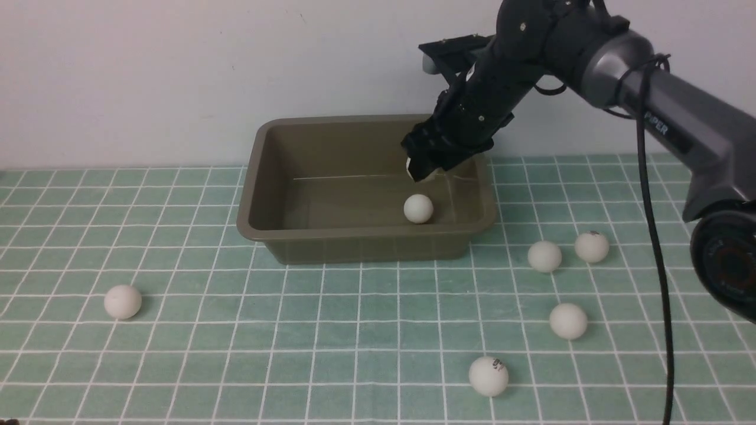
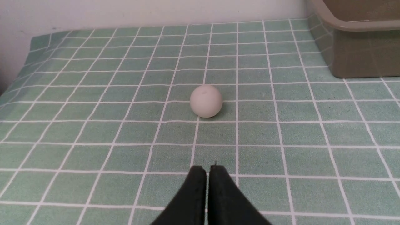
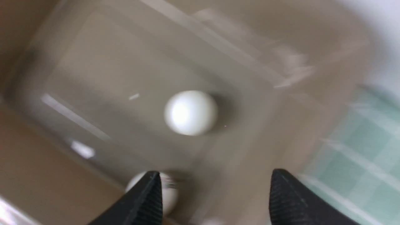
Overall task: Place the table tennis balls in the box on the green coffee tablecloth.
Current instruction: 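Release the ping pong ball into the bin and lift the gripper away, then reach for and grasp a ping pong ball on the table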
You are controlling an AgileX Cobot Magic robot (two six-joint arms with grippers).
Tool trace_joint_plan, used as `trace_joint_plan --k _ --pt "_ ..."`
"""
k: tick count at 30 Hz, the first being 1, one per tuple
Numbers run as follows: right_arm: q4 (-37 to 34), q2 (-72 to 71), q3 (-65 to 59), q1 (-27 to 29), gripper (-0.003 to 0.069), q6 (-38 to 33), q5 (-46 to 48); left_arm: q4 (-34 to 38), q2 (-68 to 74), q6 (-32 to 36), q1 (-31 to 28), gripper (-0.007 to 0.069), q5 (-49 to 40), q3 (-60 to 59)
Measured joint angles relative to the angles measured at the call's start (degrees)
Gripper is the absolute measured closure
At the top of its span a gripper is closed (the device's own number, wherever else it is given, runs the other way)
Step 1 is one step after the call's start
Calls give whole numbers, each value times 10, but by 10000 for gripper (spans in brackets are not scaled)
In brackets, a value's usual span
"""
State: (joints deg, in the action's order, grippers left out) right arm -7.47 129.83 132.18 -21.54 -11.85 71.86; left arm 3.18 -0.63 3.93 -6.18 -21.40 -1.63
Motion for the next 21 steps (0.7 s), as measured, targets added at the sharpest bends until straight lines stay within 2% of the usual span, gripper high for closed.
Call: trace_joint_plan --k 6,16,21 --pt "89 -95 -55 37 237 64 -1 0 0 0 0 629 0 0" --pt "101 -159 -338 98 237 79 -8 0 0 0 0 629 0 0" --pt "101 -159 -410 101 237 88 -77 0 0 0 0 629 0 0"
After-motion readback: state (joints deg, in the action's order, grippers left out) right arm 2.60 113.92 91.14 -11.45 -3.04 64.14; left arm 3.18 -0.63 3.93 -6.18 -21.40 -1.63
